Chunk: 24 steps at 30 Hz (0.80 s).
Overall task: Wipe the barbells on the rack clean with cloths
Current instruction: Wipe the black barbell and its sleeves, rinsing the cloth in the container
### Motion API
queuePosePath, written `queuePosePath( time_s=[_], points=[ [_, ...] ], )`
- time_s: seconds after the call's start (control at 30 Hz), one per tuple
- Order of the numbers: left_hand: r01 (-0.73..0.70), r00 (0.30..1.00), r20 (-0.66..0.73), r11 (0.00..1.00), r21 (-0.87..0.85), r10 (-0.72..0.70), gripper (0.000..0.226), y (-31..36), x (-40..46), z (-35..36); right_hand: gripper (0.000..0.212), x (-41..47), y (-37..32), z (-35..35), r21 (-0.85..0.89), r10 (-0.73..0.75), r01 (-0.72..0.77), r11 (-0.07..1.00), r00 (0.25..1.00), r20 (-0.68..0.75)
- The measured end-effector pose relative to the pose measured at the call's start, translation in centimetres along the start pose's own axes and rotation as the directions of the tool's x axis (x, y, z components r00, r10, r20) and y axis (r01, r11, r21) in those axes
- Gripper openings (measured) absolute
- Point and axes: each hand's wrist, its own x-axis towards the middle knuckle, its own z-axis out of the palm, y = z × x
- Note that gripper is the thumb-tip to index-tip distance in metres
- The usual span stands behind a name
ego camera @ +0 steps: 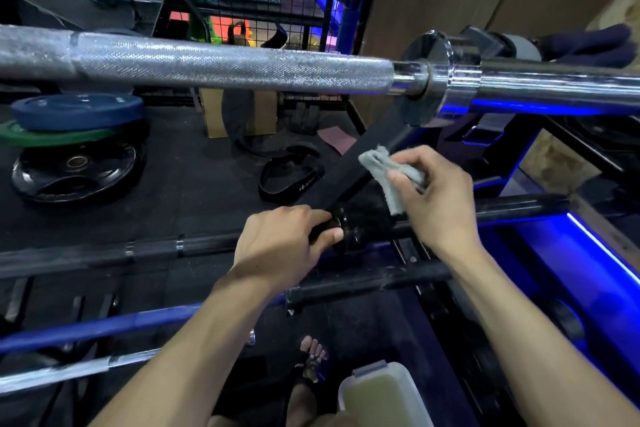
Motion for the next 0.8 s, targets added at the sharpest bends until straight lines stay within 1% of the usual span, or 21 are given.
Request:
queuePosePath(
  time_s=[0.03, 0.1, 0.17, 0.3, 0.43, 0.53, 0.67, 0.73, 0.8],
  points=[
    [-0.005, 1.000, 0.000, 1.000, 0.009, 0.005, 0.045, 0.0, 0.1, 0.1, 0.019, 0.0, -0.5, 0.2, 0.028, -0.037, 0.036, 0.999, 0.999, 0.039],
    [-0.006, 1.000, -0.005, 1.000, 0.021, 0.006, 0.045, 0.1, 0.1, 0.1, 0.024, -0.4, -1.5, 1.0, 0.034, -0.106, 0.102, 0.994, 0.981, 0.165],
    [-0.016, 1.000, 0.015, 0.999, 0.037, 0.016, 0.044, 0.1, 0.1, -0.2, 0.024, -1.0, -2.2, 2.0, 0.003, -0.087, 0.090, 0.996, 0.956, 0.279],
    [-0.104, 0.993, 0.068, 0.991, 0.084, 0.099, 0.042, -0.1, 0.1, -0.4, 0.018, -0.9, -2.0, 2.0, 0.027, -0.007, 0.000, 1.000, 0.962, 0.273],
    [-0.092, 0.995, 0.057, 0.992, 0.085, 0.087, 0.047, -0.1, 0.1, -0.3, 0.016, -1.8, -2.5, 1.3, 0.058, 0.024, -0.044, 0.997, 0.949, 0.315],
    [-0.060, 0.996, 0.063, 0.998, 0.027, 0.058, 0.042, -0.3, 0.3, -0.5, 0.019, -3.6, -2.6, 0.8, 0.114, -0.028, -0.007, 0.993, 0.952, 0.304],
    [-0.058, 0.996, 0.073, 0.998, 0.033, 0.055, 0.045, -0.1, 0.6, -0.3, 0.014, -1.5, -2.5, 2.7, 0.000, 0.018, -0.018, 1.000, 0.969, 0.248],
    [-0.035, 0.997, 0.068, 0.999, 0.013, 0.034, 0.046, -0.3, 0.7, -0.4, 0.013, -0.7, -2.7, 3.6, 0.031, 0.002, -0.009, 0.999, 0.974, 0.227],
    [-0.017, 0.998, 0.065, 1.000, -0.006, 0.017, 0.045, -0.3, 0.7, -0.5, 0.016, -1.2, -2.8, 3.0, 0.050, 0.041, -0.057, 0.997, 0.962, 0.268]
  ],
)
